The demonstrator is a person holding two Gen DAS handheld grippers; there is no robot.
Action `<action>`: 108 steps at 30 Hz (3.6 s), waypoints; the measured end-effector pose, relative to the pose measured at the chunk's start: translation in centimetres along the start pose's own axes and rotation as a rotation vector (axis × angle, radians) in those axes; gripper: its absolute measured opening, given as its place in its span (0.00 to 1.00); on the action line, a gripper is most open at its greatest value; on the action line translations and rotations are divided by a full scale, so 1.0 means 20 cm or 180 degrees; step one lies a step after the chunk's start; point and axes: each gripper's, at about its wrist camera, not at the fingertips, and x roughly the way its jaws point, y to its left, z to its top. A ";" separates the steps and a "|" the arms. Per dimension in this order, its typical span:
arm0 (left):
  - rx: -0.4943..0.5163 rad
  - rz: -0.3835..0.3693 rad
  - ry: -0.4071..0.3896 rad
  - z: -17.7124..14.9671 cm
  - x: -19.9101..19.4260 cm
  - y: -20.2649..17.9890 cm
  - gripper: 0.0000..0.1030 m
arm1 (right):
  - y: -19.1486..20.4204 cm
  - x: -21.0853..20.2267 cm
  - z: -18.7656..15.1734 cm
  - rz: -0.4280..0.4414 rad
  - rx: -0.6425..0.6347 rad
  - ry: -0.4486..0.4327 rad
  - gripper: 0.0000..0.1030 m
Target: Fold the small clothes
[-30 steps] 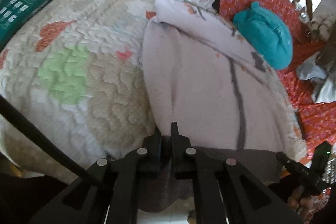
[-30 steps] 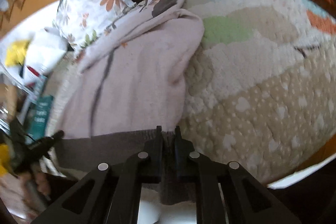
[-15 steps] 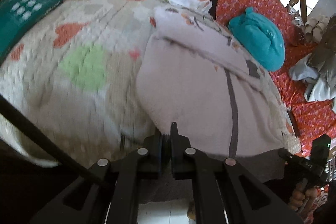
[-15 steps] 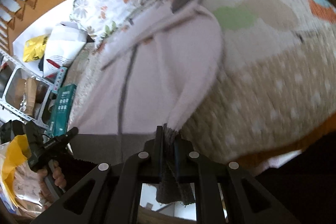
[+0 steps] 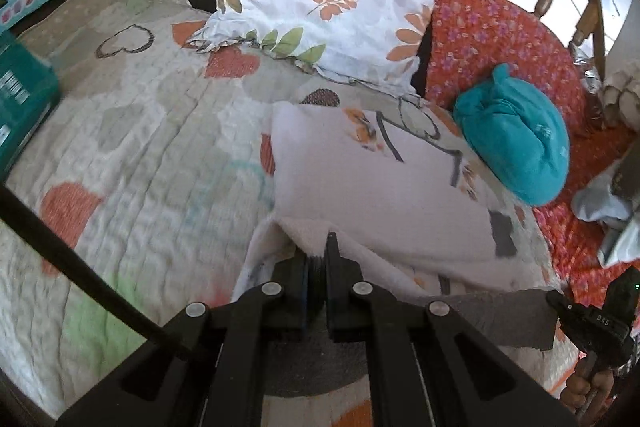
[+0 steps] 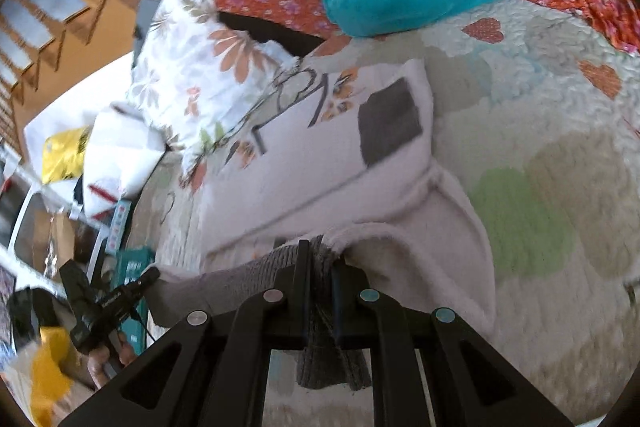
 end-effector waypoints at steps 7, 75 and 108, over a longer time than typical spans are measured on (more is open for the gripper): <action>0.0011 0.0043 0.0129 0.18 0.29 -0.06 0.05 | -0.12 0.24 0.20 -0.0063 0.0273 0.0144 0.08; -0.0040 0.0828 -0.0859 0.38 -0.08 0.18 0.77 | 1.29 1.39 0.19 -0.0953 -0.2386 0.0170 0.27; 0.0581 0.0373 0.0581 0.03 0.54 0.11 0.07 | -0.08 0.15 0.02 -0.1042 -0.0779 0.0323 0.09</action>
